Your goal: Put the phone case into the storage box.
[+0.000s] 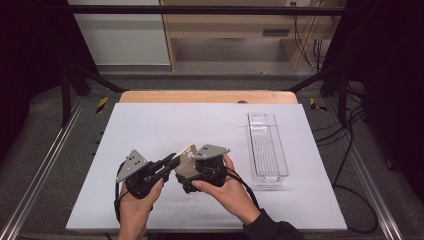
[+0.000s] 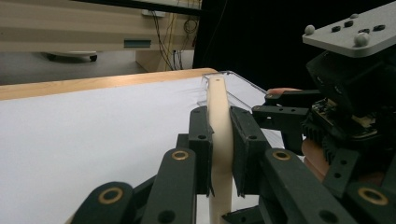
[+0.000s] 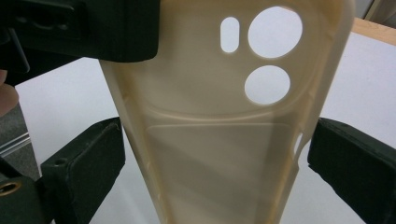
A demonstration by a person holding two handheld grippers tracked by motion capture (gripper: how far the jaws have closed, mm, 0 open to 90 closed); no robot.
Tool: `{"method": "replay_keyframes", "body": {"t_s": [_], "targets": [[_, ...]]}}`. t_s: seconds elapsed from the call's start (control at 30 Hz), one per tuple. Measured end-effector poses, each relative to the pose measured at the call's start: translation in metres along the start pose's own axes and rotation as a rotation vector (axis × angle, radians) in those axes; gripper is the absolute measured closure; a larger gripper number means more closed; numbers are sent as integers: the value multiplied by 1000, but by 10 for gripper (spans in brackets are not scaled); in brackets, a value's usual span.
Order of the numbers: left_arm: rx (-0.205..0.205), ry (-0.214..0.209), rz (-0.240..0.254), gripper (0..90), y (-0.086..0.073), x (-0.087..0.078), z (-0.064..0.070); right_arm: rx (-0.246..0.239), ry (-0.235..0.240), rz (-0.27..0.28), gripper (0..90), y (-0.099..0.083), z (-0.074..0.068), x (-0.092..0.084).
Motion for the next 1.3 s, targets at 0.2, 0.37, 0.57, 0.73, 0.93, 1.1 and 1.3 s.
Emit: {"method": "replay_keyframes", "body": {"t_s": [0.2, 0.37, 0.57, 0.73, 0.93, 1.1, 1.3], "targets": [[1, 3, 2, 796, 0, 0, 0, -7, -12, 9, 40, 0, 0, 4], [-1, 1, 5, 796, 1, -1, 0, -9, -17, 18, 41, 1, 0, 7], [-1, -1, 10, 796, 3, -2, 1, -20, -26, 40, 37, 3, -1, 10], [-1, 1, 11, 796, 3, -2, 0, -19, -30, 49, 37, 4, -1, 12], [-2, -1, 10, 796, 3, -2, 1, -22, -29, 62, 41, 5, -3, 14], [-3, 1, 11, 796, 3, -2, 0, -27, -31, 75, 42, 6, -3, 15], [-3, 4, 12, 796, 3, -2, 0, -28, -31, 80, 46, 7, -4, 16]]}}
Point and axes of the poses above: each handheld gripper's, and its own axes: x roughly forward along the jaws, y roughly out of its top, z roughly to its right, the point moved 6 cm from there along x, roughly forward along the jaws, and after that the axes turned 6 degrees about z, right-handed, at the moved point
